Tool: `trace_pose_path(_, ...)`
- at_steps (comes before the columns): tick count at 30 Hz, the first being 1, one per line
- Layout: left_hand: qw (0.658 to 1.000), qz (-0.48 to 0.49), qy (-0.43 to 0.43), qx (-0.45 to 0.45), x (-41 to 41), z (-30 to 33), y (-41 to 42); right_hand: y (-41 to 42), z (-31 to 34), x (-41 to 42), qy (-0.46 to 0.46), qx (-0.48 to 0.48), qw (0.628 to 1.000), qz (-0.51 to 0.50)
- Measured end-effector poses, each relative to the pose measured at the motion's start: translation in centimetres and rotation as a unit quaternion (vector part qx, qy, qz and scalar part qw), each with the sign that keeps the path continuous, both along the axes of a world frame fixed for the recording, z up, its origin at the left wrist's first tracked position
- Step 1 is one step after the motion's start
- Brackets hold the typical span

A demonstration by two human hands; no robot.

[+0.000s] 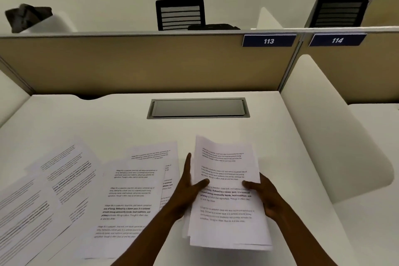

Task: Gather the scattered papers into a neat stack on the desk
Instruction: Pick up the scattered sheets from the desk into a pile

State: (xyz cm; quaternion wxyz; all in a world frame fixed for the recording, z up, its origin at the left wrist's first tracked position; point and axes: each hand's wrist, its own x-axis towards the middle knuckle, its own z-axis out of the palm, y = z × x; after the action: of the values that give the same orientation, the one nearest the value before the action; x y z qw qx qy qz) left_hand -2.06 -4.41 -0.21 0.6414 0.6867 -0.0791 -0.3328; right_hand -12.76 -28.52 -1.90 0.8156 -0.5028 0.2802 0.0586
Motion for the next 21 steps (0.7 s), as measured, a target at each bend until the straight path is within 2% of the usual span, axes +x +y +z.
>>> trace_pose_path(3,0.994,-0.025,-0.062,0.083,-0.6,0.2,0.9,1.3,-0.2,0.3,0.0,-0.089,0.996,0.001)
trace_pose_path(5,0.993,-0.007,-0.074,0.09,-1.0,-0.1,1.7,2.2,-0.4,0.6,-0.01,-0.087,0.996,0.001)
trace_pose_path(9,0.999,0.05,0.002,0.017,-1.4,-0.7,3.3,3.4,-0.7,0.9,-0.005,-0.027,0.999,-0.02)
trace_pose_path(11,0.998,0.045,0.047,-0.013,-1.7,-0.7,3.8,4.6,-0.7,1.1,0.022,-0.05,0.998,-0.009)
trace_pose_path(14,0.998,0.04,0.031,0.042,-2.3,-1.0,4.5,6.2,-0.9,1.2,0.044,-0.115,0.992,-0.002)
trace_pose_path(16,0.991,0.083,-0.011,0.106,-2.3,-0.8,5.4,6.8,-0.7,1.3,0.044,-0.114,0.992,-0.011)
trace_pose_path(18,0.97,0.145,-0.086,0.176,-2.0,-0.7,7.0,7.1,-0.1,1.4,0.04,-0.11,0.993,-0.01)
trace_pose_path(19,0.945,0.169,-0.149,0.236,-1.9,-0.8,8.2,7.4,0.2,1.4,0.036,-0.113,0.993,-0.004)
trace_pose_path(21,0.867,0.183,-0.278,0.371,-1.7,-1.4,11.3,8.1,0.6,1.5,0.023,-0.114,0.993,0.005)
